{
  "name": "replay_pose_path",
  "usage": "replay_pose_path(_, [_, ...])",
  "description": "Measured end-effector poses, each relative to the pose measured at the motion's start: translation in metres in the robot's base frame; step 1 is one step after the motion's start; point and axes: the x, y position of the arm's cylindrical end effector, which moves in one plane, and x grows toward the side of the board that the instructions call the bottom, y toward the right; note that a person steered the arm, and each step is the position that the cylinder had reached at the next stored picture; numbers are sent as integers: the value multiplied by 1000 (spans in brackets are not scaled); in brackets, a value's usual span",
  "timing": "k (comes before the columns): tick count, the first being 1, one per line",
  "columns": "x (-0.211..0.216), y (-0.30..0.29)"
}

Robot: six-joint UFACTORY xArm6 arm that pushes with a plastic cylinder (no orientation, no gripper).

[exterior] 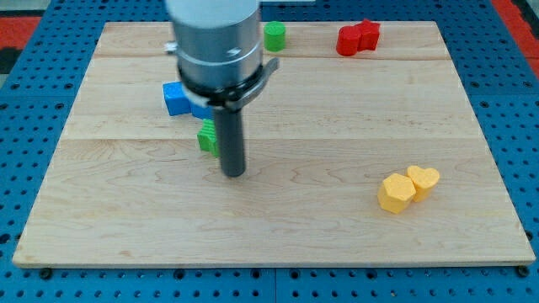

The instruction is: Place green star at the bottom of green circle

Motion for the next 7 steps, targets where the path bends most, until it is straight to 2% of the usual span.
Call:
replay_pose_path(1, [-22, -59])
replay_pose_path(2, [-56, -40])
replay_pose_path(3, [-87, 9])
replay_pose_path(4, [-88, 16])
replay_pose_path(5, [-80, -6])
replay_pose_path(7, [-52, -6])
